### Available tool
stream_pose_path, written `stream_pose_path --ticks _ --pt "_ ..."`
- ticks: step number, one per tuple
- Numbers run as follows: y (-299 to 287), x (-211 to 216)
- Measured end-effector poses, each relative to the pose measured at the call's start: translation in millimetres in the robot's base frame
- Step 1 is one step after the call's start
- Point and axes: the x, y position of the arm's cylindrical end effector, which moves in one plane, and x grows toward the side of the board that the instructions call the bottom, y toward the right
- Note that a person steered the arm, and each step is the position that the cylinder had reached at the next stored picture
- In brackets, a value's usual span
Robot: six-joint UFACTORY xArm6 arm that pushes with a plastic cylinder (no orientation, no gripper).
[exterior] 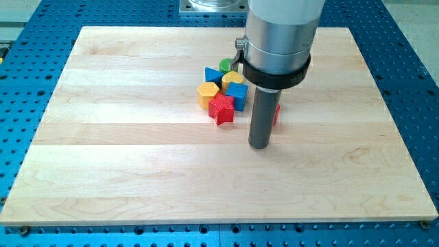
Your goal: Move the red circle into the cube
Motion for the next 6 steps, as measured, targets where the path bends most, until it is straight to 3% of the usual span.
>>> stream_pose_path --ticks 2,3,6 --pt "14 -19" --pt "33 3" --pt "34 -70"
